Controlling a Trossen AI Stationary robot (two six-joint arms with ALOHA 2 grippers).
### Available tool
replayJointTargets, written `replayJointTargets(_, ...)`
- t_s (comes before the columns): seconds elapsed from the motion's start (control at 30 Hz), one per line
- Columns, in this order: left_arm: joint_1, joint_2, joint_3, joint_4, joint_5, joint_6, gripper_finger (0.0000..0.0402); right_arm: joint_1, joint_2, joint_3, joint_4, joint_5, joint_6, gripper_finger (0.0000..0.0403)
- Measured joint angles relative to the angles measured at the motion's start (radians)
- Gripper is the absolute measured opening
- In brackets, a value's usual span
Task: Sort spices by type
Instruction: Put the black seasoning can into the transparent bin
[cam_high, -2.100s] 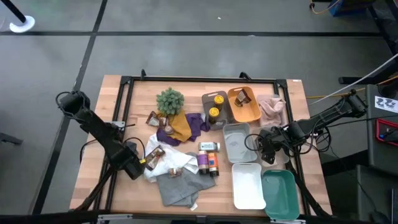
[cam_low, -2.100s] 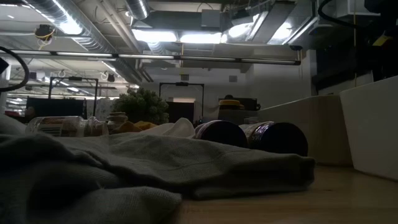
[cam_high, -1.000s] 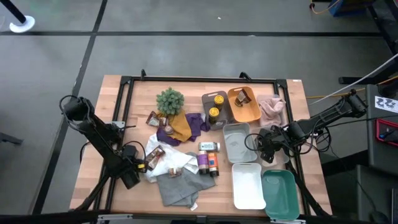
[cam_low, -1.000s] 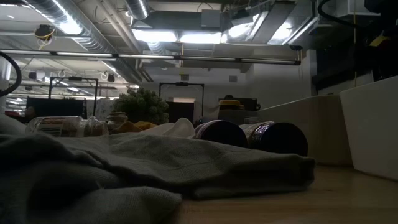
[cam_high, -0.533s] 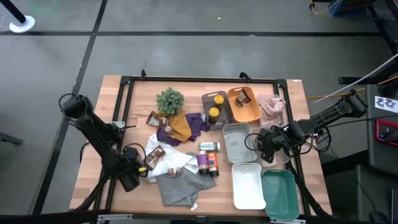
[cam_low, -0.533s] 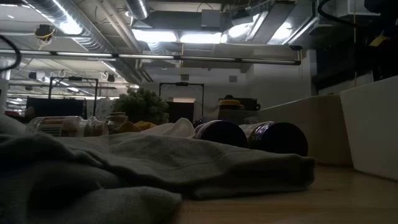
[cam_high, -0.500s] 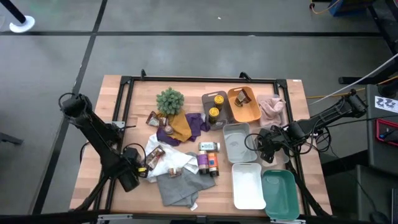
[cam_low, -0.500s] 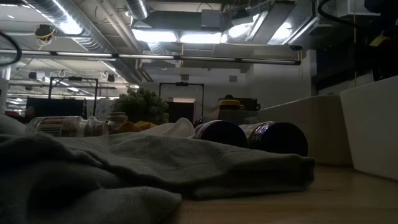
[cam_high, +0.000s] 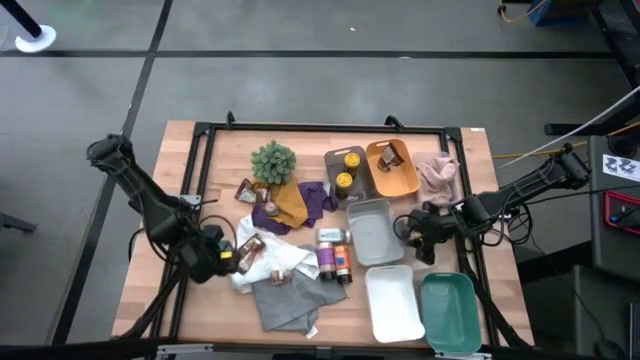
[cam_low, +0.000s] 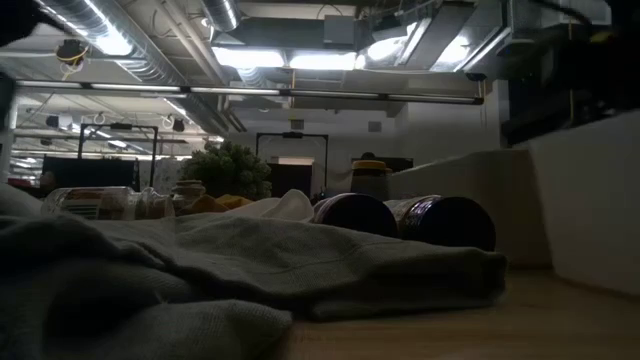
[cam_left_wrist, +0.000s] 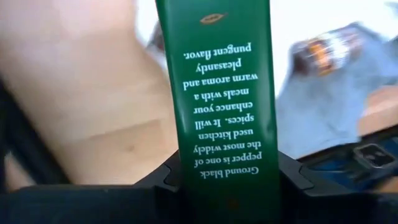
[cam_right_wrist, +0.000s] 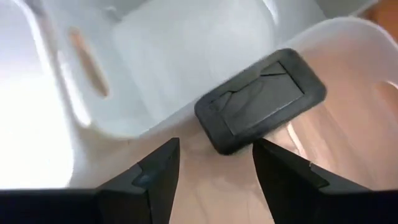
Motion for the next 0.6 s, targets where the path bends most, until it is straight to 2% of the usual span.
replayJointTargets(0.17,0.09,-0.008,0.0,0.046,-0.006,0.155,0.0116,0.0,0.0,0.0,0.068,-0.02,-0.076,0.0202)
replayJointTargets(0.43,0.188,-0.006,0.0,0.123,-0.006,0.319,0.0118,0.0,0.0,0.0,-0.01,-0.023,-0.075,0.0202)
replayJointTargets(0.6,0.238,-0.006,0.0,0.157,-0.006,0.392,0.0117,0.0,0.0,0.0,-0.034,0.017,-0.075,0.0202)
